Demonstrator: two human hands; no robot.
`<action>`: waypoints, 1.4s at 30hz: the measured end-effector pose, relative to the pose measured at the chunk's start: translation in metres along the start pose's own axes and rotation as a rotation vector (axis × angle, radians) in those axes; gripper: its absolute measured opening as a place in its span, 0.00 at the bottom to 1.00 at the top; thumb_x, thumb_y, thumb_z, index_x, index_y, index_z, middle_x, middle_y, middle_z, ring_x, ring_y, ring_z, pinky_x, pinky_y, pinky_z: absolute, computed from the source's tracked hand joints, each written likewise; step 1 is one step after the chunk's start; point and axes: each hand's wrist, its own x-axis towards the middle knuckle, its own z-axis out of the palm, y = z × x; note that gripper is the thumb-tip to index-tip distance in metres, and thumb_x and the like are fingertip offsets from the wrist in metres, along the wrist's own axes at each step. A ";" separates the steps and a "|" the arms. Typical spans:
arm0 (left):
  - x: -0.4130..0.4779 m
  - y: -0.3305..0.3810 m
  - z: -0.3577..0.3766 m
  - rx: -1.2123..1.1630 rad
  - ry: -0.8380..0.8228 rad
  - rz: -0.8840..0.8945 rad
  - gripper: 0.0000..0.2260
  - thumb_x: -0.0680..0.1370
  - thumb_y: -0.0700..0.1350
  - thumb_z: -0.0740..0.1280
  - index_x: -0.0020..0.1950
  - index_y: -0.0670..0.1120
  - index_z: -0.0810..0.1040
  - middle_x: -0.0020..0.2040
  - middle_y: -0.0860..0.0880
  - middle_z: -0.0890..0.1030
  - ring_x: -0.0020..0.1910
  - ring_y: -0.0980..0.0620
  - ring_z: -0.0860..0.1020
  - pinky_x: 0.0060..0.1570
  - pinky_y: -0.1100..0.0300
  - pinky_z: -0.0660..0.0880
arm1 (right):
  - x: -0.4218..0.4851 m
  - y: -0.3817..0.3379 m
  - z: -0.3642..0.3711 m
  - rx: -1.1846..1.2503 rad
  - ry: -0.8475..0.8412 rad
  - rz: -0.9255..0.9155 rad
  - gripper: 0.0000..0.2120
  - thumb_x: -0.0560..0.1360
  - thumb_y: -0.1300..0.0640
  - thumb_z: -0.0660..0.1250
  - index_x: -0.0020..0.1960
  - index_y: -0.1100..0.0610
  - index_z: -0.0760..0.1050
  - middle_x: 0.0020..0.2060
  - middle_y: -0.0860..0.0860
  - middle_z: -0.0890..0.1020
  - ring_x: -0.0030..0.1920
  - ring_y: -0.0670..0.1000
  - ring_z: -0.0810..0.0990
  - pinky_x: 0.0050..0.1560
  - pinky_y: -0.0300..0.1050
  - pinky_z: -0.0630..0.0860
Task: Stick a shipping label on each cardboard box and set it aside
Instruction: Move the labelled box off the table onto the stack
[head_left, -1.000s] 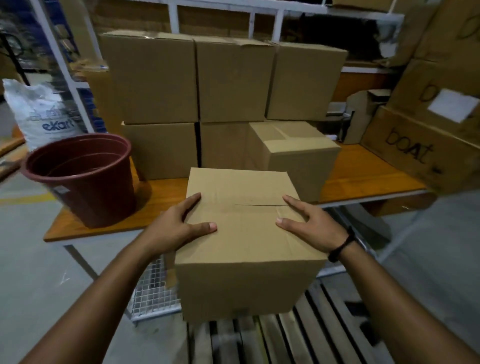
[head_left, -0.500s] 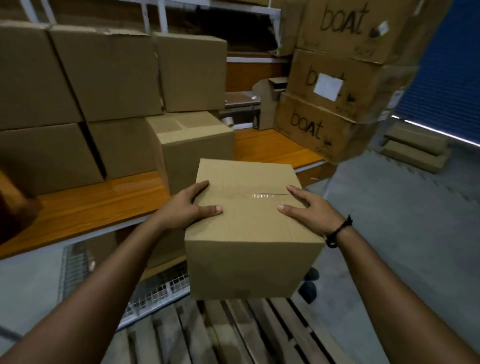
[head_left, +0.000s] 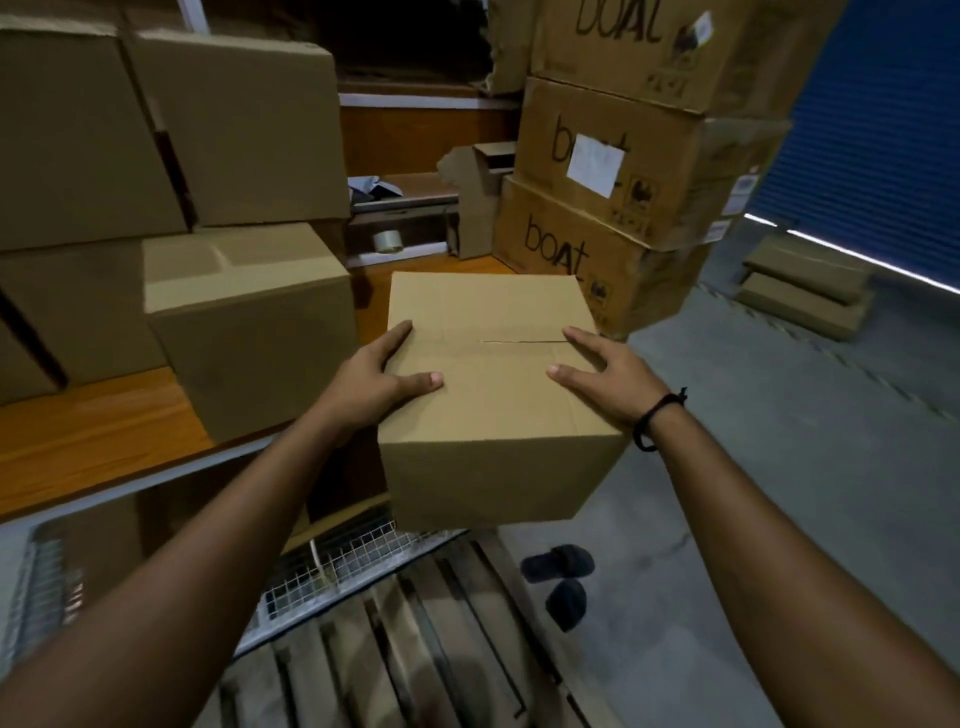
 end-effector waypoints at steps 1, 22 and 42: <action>0.016 -0.001 0.004 -0.004 0.009 0.001 0.46 0.64 0.64 0.72 0.78 0.58 0.56 0.76 0.51 0.63 0.70 0.47 0.68 0.68 0.42 0.69 | 0.017 0.004 -0.002 -0.009 0.002 -0.001 0.32 0.73 0.44 0.71 0.74 0.46 0.65 0.72 0.46 0.68 0.72 0.48 0.65 0.65 0.40 0.61; 0.354 -0.021 0.008 -0.069 0.212 -0.115 0.37 0.74 0.54 0.71 0.78 0.58 0.56 0.73 0.46 0.67 0.63 0.45 0.73 0.54 0.47 0.78 | 0.390 0.051 -0.010 -0.111 -0.091 0.026 0.22 0.73 0.44 0.70 0.66 0.44 0.74 0.72 0.49 0.69 0.72 0.54 0.64 0.68 0.55 0.63; 0.601 -0.023 0.016 -0.175 0.298 -0.128 0.33 0.73 0.61 0.69 0.76 0.61 0.60 0.73 0.46 0.67 0.64 0.43 0.73 0.61 0.40 0.74 | 0.685 0.079 -0.014 -0.291 -0.054 -0.100 0.17 0.78 0.46 0.65 0.64 0.51 0.78 0.69 0.52 0.73 0.69 0.56 0.69 0.67 0.49 0.65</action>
